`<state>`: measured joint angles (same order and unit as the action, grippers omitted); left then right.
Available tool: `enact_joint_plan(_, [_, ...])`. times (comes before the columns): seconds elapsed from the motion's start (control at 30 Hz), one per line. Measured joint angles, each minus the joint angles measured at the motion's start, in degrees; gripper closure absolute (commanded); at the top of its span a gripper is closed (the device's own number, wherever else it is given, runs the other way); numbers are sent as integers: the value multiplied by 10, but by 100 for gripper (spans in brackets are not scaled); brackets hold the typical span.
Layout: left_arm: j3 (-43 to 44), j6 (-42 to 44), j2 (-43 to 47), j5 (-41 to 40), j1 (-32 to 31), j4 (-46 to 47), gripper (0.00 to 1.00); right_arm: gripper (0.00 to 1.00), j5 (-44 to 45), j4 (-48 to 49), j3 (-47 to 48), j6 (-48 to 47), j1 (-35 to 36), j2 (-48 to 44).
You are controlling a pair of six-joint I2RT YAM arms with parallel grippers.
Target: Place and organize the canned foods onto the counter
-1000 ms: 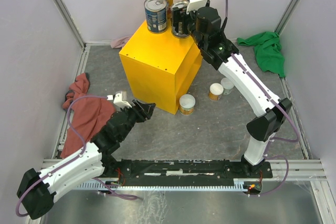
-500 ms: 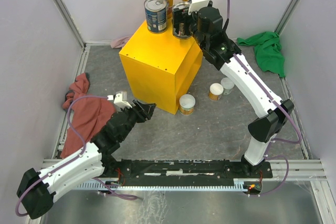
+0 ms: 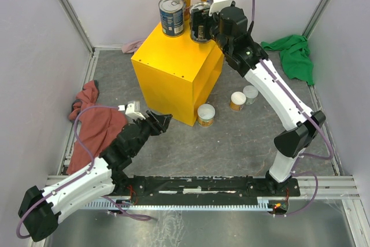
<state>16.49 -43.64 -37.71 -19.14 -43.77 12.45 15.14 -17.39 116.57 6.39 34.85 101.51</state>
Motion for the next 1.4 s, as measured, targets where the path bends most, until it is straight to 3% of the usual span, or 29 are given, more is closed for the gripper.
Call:
enact_joint_plan(0.57, [0, 0, -4, 0, -4, 0, 35, 1, -7, 2, -18, 7, 10, -83])
enact_joint_plan(0.9, [-5, 0, -10, -2, -5, 0, 35, 0, 27, 23, -188, 30, 21, -232])
enact_joint_plan(1.23, [-31, -16, 30, -3, -5, -14, 35, 0, 128, 20, -420, 97, 26, -439])
enact_joint_plan(1.4, [-40, -19, 62, -5, -5, -27, 35, 0, 186, -5, -538, 159, 26, -497])
